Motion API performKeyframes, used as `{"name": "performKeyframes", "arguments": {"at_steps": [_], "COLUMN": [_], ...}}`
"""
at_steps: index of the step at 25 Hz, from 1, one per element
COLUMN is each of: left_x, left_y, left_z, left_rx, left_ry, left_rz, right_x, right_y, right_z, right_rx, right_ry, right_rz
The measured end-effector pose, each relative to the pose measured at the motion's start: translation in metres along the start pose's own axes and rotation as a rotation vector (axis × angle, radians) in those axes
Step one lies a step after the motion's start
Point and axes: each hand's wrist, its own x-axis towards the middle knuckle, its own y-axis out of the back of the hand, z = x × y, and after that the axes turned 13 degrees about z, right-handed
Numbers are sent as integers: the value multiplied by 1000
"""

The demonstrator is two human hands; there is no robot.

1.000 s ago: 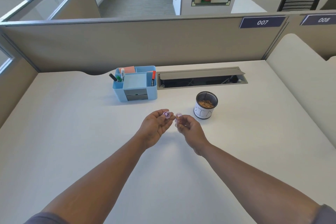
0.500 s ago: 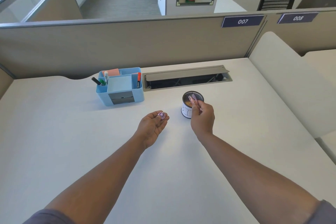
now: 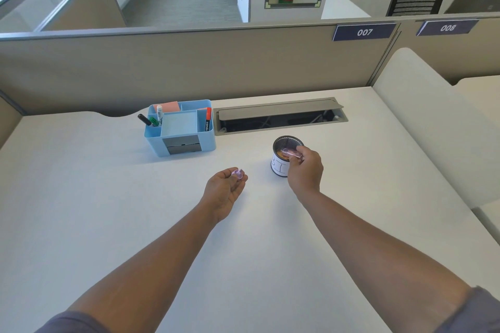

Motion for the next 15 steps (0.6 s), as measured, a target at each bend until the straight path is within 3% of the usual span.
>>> {"name": "performKeyframes", "arguments": {"at_steps": [11,15], "left_x": [2,2], "left_y": [2,3], "left_z": [0,2], "left_rx": [9,2], "left_ry": [11,8], "left_rz": [20,23], "right_x": [6,11], "right_y": [5,5], "right_z": [-7,-9], "right_rx": [104,100], "right_ry": [-15,65], "right_rz": [43,53]}}
